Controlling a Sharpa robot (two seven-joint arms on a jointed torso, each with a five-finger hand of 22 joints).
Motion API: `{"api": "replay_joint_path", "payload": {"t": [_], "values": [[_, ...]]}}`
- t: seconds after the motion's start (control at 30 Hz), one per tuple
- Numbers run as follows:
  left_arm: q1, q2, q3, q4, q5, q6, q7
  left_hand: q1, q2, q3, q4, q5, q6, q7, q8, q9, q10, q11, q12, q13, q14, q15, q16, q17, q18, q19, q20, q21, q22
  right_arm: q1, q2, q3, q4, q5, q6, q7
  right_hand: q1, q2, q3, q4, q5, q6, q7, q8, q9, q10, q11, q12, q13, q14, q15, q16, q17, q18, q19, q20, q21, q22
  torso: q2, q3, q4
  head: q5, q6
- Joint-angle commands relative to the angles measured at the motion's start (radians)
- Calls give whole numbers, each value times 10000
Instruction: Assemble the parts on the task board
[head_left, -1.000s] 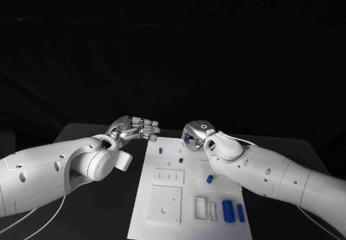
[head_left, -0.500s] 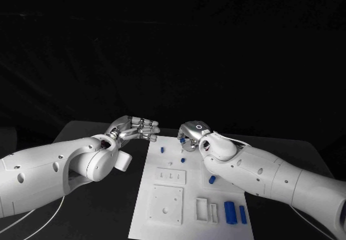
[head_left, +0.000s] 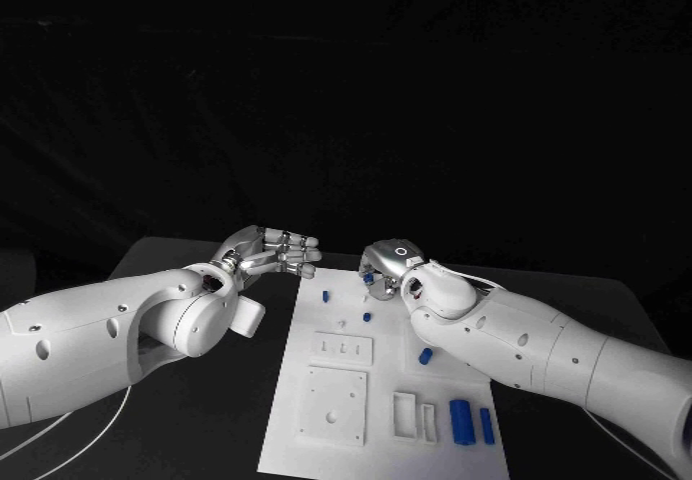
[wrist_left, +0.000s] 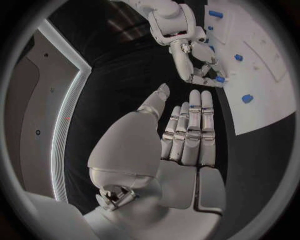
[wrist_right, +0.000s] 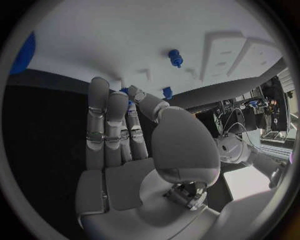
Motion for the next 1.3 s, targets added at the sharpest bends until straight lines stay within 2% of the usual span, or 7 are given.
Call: {"api": "replay_joint_path", "payload": {"t": [0.03,0.67,0.77,0.93,1.17,1.3], "values": [[24,6,11,27,-44,142,48,91,38,-18,-58,-54,-70,33,12,15,-55,7,-19,15,55,-6,11,9,77,14,7,87,-17,-1,-46,2,52,-249,233,-78,36,60,3,-40,30,76,-24,19,14,566,-495,19,44,38,-65,-34,8,190,12,-21,-42,8,-2,-1,-4,33,-20],[44,-8,11,8,-51,147,43,91,38,-18,-58,-54,-70,33,12,15,-55,7,-19,15,55,-6,11,9,77,14,7,87,-17,-27,-102,-9,95,-294,375,-51,28,69,-4,-66,23,89,-26,19,12,576,-497,19,43,35,-67,-25,26,188,23,-23,-89,97,30,-30,8,61,-11],[52,0,11,9,-54,151,44,91,38,-18,-58,-54,-70,33,12,15,-55,7,-19,15,55,-6,11,9,77,14,7,87,-17,-28,-72,-17,62,-278,353,-18,28,69,-4,-66,23,89,-26,19,12,576,-497,19,43,35,-67,-25,26,188,23,-23,-89,97,42,-44,27,56,-2],[74,6,11,21,-57,156,43,91,38,-18,-58,-54,-70,33,12,15,-55,7,-19,15,55,-6,11,9,77,14,7,87,-17,-29,17,-31,-30,-261,339,12,12,86,-24,-73,22,86,-25,18,8,569,-496,20,43,31,-62,-36,29,182,31,-18,-150,178,53,-45,41,87,-28],[128,56,11,21,-66,159,34,111,29,-18,-58,-54,-72,35,10,14,-56,7,-18,15,54,-6,8,8,77,-17,9,148,-42,-29,114,-75,-238,-249,343,45,2,95,-28,-91,25,68,-19,17,2,544,-489,17,41,34,-57,-61,19,184,49,-14,-239,250,55,-61,13,89,-48],[165,72,11,29,-80,163,33,111,29,-18,-58,-54,-72,35,10,14,-56,7,-18,15,54,-6,8,8,77,-17,9,148,-42,-29,149,-91,-297,-230,357,72,-4,100,-23,-88,22,52,-14,15,-1,527,-483,18,41,36,-52,-64,18,182,55,-10,-261,275,58,-54,-3,89,-41]]}}
